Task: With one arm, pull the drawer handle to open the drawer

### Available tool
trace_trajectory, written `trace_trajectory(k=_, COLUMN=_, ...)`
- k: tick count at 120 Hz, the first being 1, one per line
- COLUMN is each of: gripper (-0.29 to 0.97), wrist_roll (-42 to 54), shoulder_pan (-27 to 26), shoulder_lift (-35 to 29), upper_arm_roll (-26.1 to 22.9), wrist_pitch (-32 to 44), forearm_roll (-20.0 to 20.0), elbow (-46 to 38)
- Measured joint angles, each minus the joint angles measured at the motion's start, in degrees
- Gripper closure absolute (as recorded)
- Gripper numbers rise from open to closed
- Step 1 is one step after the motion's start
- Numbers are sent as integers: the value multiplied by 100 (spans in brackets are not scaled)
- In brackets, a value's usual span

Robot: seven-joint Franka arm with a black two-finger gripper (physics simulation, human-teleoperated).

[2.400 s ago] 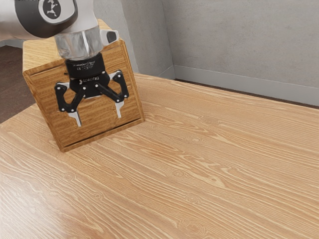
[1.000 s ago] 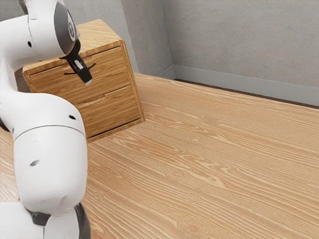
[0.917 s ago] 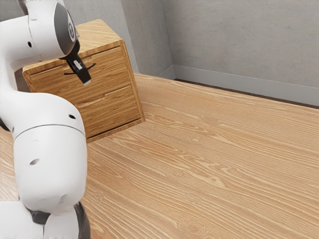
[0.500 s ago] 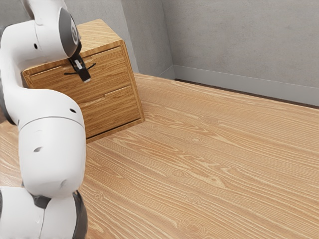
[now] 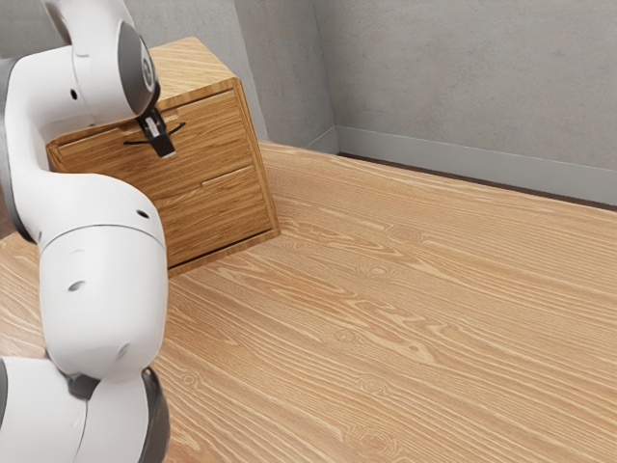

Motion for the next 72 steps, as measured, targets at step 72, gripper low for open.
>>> trace_trajectory(k=72, gripper=28, wrist_roll=184, shoulder_pan=-2, shoulder_lift=0, upper_arm_roll=-84, wrist_pitch=10, forearm_roll=-8, elbow=-123)
